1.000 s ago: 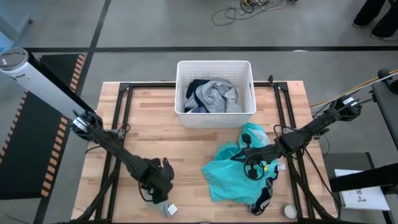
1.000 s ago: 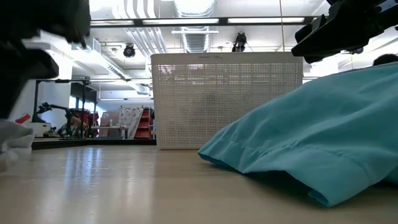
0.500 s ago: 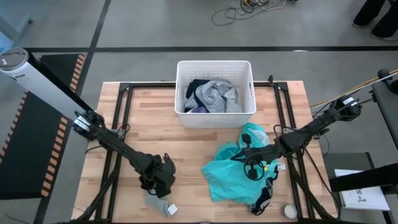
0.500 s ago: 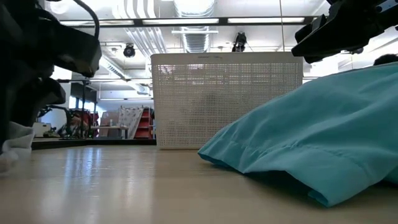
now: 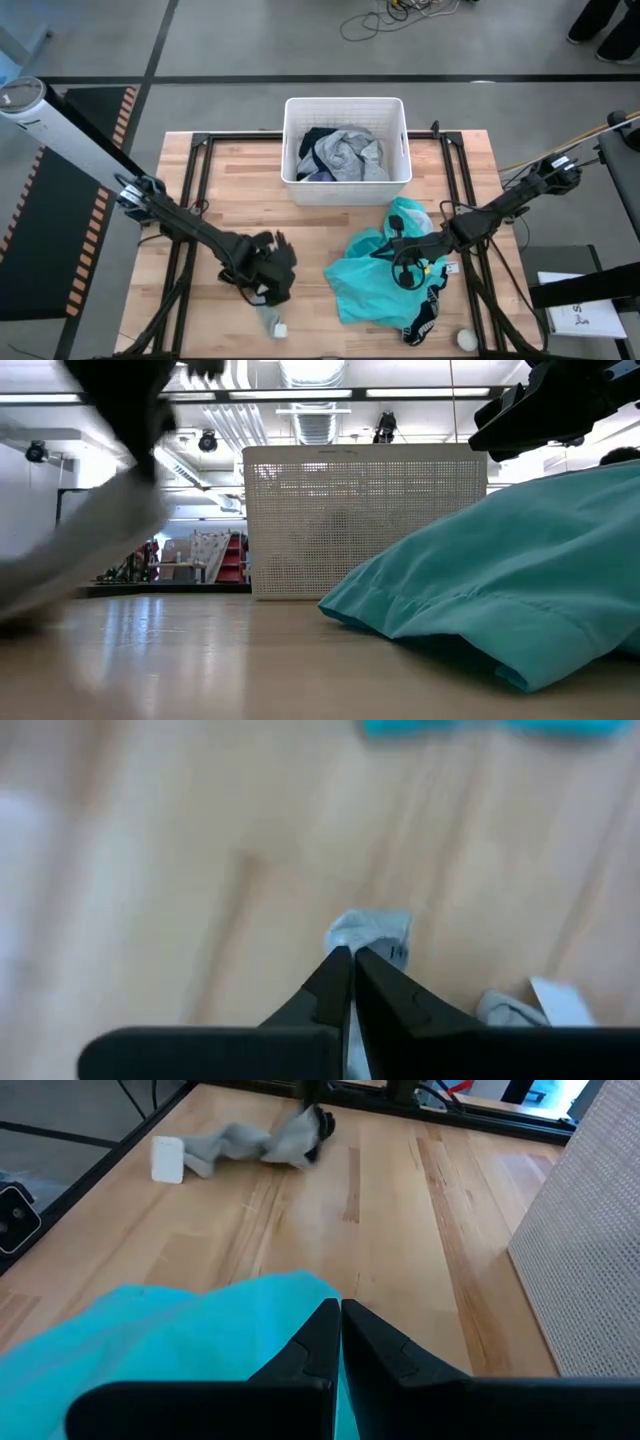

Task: Sort clothes
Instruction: Put the gray sock into the white laundry bin

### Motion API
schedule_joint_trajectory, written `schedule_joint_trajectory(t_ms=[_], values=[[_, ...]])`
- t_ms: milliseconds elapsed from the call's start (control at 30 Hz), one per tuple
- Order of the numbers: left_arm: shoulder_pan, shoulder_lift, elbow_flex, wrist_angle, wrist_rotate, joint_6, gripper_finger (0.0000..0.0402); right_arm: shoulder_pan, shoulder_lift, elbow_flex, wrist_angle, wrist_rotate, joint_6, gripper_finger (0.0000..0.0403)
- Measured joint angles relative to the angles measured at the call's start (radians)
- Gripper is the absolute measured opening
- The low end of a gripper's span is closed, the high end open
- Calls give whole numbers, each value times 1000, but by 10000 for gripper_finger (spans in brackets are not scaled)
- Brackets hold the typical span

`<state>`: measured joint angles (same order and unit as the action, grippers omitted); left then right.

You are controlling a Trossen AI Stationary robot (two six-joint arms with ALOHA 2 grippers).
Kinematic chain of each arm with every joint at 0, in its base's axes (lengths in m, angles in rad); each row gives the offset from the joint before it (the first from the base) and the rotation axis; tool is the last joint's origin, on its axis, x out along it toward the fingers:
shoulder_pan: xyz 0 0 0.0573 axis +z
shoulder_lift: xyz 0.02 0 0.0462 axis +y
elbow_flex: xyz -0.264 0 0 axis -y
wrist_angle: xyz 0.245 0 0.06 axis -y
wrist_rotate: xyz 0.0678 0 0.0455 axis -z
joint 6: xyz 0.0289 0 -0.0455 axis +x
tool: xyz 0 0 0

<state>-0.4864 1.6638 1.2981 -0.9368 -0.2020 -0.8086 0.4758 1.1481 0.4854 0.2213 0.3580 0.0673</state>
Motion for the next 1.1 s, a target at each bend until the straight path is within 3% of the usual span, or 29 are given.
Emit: schedule_joint_trajectory(t_ms=[200,433,700,1100], values=[[50,-1,294,-209,-245,105,0,0,0,0,0,0,0,0],[163,-2,585,-218,-403,380,0,0,0,0,0,0,0,0],[339,-2,808,-123,-427,676,0,0,0,-1,0,0,0,0],[580,-2,955,154,-329,966,0,0,0,-2,0,0,-9,0]])
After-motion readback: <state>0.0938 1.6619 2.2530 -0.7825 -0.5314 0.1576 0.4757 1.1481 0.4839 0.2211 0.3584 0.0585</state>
